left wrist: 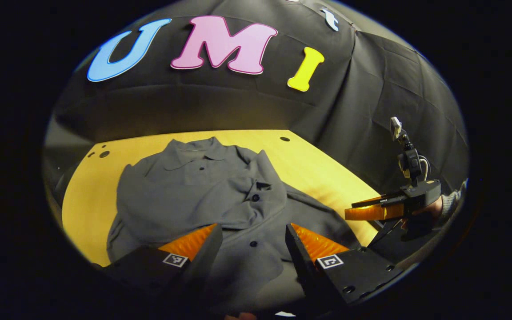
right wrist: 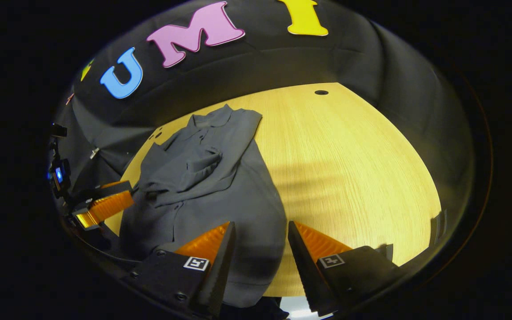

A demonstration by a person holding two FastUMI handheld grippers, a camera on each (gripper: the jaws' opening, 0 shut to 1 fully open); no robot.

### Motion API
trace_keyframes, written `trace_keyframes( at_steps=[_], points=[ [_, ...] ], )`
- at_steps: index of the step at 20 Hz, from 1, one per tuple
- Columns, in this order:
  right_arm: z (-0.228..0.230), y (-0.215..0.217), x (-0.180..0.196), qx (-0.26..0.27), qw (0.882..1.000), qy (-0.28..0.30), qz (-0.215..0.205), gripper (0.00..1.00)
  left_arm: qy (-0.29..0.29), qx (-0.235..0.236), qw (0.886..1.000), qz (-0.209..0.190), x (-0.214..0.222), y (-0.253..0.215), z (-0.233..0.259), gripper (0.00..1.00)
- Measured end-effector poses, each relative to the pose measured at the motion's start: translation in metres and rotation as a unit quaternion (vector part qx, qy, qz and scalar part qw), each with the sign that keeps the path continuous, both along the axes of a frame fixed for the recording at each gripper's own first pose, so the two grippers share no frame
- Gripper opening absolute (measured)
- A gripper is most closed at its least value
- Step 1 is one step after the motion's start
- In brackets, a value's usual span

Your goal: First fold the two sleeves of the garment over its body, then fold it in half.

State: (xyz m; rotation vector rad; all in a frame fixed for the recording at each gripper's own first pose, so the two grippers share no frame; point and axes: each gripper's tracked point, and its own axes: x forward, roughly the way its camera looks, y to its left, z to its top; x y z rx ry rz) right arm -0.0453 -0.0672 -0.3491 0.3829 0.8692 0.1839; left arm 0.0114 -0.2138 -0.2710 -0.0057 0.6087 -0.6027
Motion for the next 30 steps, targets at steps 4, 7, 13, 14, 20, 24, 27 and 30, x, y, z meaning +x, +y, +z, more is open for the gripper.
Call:
trace_keyframes(
  at_steps=[4, 7, 13, 14, 20, 24, 27, 30],
  points=[
    [-0.003, 0.003, -0.016, -0.007, 1.0, 0.013, 0.005, 0.81, 0.02, 0.026, 0.999, 0.028, -0.017, 0.053, -0.01, 0.9],
    [-0.01, 0.001, -0.031, -0.016, 0.999, 0.03, 0.0, 0.81, 0.042, 0.051, 0.996, 0.06, -0.031, 0.101, -0.027, 0.9],
    [-0.029, 0.002, -0.061, -0.025, 0.997, 0.067, -0.003, 0.81, 0.101, 0.083, 0.984, 0.117, -0.071, 0.174, -0.075, 0.9],
    [-0.031, 0.004, -0.064, -0.025, 0.997, 0.072, -0.001, 0.81, 0.108, 0.085, 0.983, 0.125, -0.077, 0.182, -0.081, 0.9],
    [-0.052, 0.017, -0.074, -0.038, 0.995, 0.097, 0.005, 0.81, 0.152, 0.115, 0.967, 0.168, -0.094, 0.215, -0.114, 0.9],
    [-0.057, 0.018, -0.07, -0.085, 0.992, 0.095, 0.021, 0.81, 0.166, 0.136, 0.963, 0.162, -0.091, 0.211, -0.124, 0.9],
    [-0.061, 0.021, -0.066, -0.127, 0.986, 0.095, 0.048, 0.8, 0.168, 0.14, 0.963, 0.16, -0.088, 0.211, -0.125, 0.93],
    [-0.061, 0.029, -0.058, -0.123, 0.988, 0.085, 0.046, 0.76, 0.169, 0.139, 0.966, 0.139, -0.082, 0.199, -0.126, 0.87]
  ],
)
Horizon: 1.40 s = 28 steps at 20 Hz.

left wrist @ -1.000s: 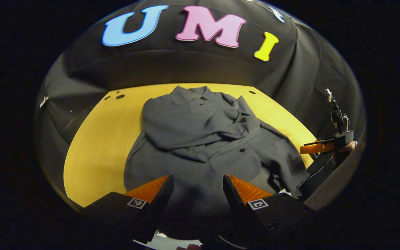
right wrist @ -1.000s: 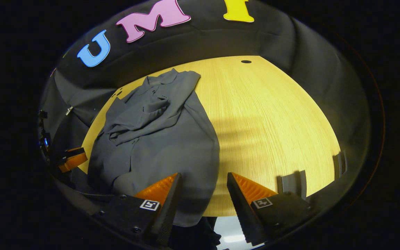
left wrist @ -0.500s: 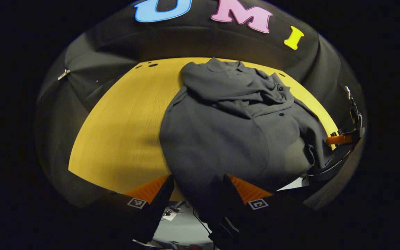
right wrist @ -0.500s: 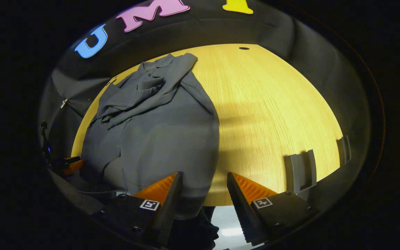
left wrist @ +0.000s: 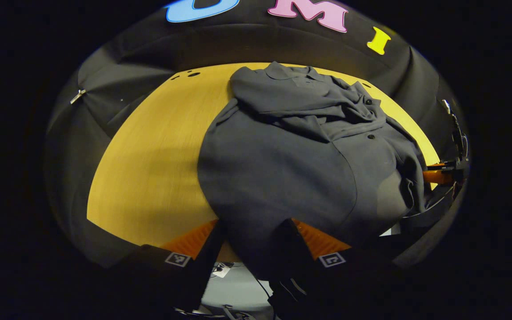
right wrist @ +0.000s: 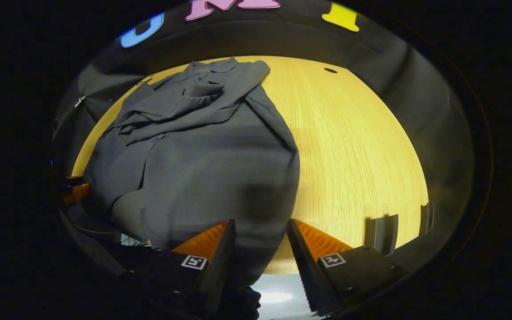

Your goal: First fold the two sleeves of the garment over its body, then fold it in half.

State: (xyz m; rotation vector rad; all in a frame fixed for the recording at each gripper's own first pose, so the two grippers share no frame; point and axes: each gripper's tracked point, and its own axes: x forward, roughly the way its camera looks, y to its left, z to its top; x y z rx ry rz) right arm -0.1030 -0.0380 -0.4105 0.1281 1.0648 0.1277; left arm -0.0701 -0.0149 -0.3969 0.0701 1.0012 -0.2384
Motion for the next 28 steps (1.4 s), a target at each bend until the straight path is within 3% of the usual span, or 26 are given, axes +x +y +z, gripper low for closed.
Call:
trace_keyframes(
  at_steps=[1, 4, 6, 14, 22, 28],
  points=[
    [0.003, 0.001, 0.006, 0.004, 1.0, -0.01, 0.0, 0.72, -0.003, -0.011, 1.0, -0.017, 0.005, -0.01, 0.003, 0.8],
    [0.002, 0.007, 0.02, 0.041, 0.999, -0.017, -0.006, 0.06, -0.005, -0.026, 0.999, -0.023, 0.026, -0.022, 0.003, 0.12],
    [0.008, 0.006, 0.022, 0.052, 0.999, -0.017, -0.003, 0.06, 0.006, -0.04, 0.999, -0.011, 0.034, -0.023, 0.009, 0.06],
    [0.088, -0.009, 0.064, 0.096, 0.989, -0.109, -0.04, 0.05, -0.073, -0.084, 0.994, 0.016, 0.07, -0.025, 0.092, 0.05],
    [0.185, -0.012, 0.139, 0.122, 0.967, -0.22, -0.046, 0.05, -0.162, -0.137, 0.976, 0.044, 0.143, -0.036, 0.184, 0.06],
    [0.217, -0.022, 0.2, 0.124, 0.952, -0.272, -0.063, 0.05, -0.214, -0.148, 0.964, 0.062, 0.205, -0.031, 0.221, 0.05]
  ],
)
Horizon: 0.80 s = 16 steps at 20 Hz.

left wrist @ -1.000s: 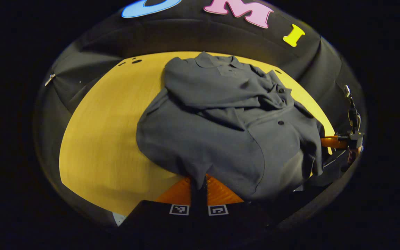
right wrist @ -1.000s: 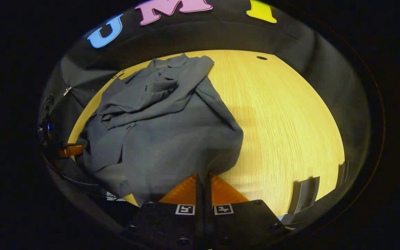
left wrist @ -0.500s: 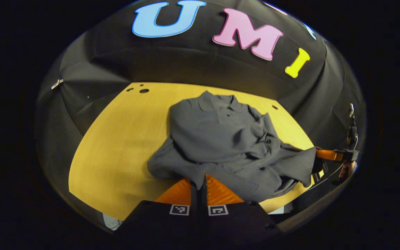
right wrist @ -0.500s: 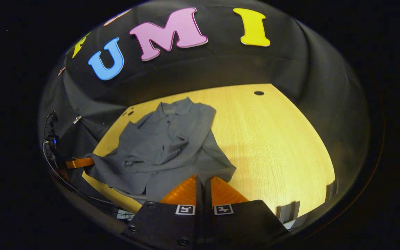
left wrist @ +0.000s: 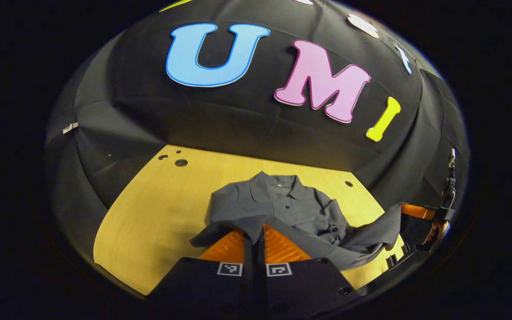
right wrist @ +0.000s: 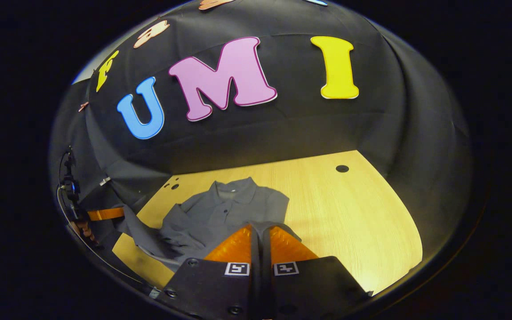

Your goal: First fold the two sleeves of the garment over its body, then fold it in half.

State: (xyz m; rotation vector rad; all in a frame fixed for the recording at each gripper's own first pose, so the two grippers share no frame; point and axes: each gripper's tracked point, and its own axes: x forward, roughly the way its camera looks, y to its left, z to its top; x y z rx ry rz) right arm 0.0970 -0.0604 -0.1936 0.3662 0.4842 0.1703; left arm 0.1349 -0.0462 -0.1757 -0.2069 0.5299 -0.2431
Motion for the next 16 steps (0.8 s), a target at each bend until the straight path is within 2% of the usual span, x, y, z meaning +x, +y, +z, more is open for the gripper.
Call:
trace_keyframes(
  at_steps=[8, 16],
  points=[
    [0.005, -0.011, 0.091, -0.027, 0.999, -0.034, -0.01, 0.05, -0.042, 0.029, 0.999, 0.016, 0.083, 0.01, 0.009, 0.05],
    [-0.048, -0.011, 0.173, -0.051, 0.999, -0.01, -0.017, 0.05, -0.03, 0.07, 0.997, 0.024, 0.167, 0.009, -0.037, 0.05]
  ],
)
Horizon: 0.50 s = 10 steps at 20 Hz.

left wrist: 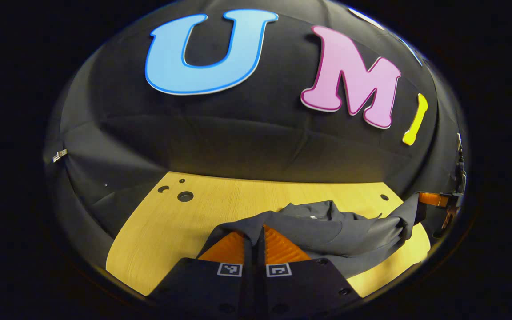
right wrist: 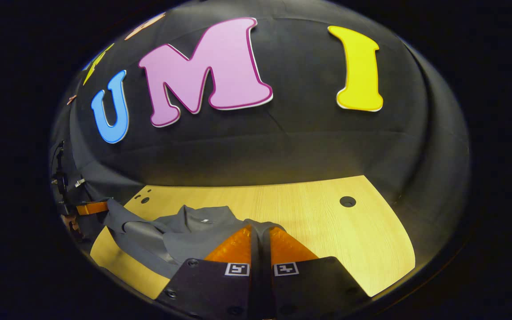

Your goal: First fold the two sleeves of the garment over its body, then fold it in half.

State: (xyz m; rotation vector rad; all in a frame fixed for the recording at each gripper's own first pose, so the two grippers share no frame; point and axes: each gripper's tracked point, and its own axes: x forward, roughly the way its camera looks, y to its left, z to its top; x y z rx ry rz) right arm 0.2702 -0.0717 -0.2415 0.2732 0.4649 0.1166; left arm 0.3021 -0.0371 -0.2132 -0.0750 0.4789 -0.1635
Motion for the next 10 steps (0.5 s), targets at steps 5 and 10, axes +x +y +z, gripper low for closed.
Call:
trace_keyframes(
  at_steps=[5, 10],
  points=[
    [-0.057, 0.003, 0.035, -0.008, 0.999, 0.041, -0.008, 0.05, 0.025, 0.029, 0.999, 0.004, 0.04, -0.012, -0.045, 0.05],
    [-0.102, 0.006, 0.051, -0.011, 0.997, 0.074, -0.009, 0.05, 0.065, 0.049, 0.997, 0.011, 0.059, -0.007, -0.093, 0.05]
  ],
)
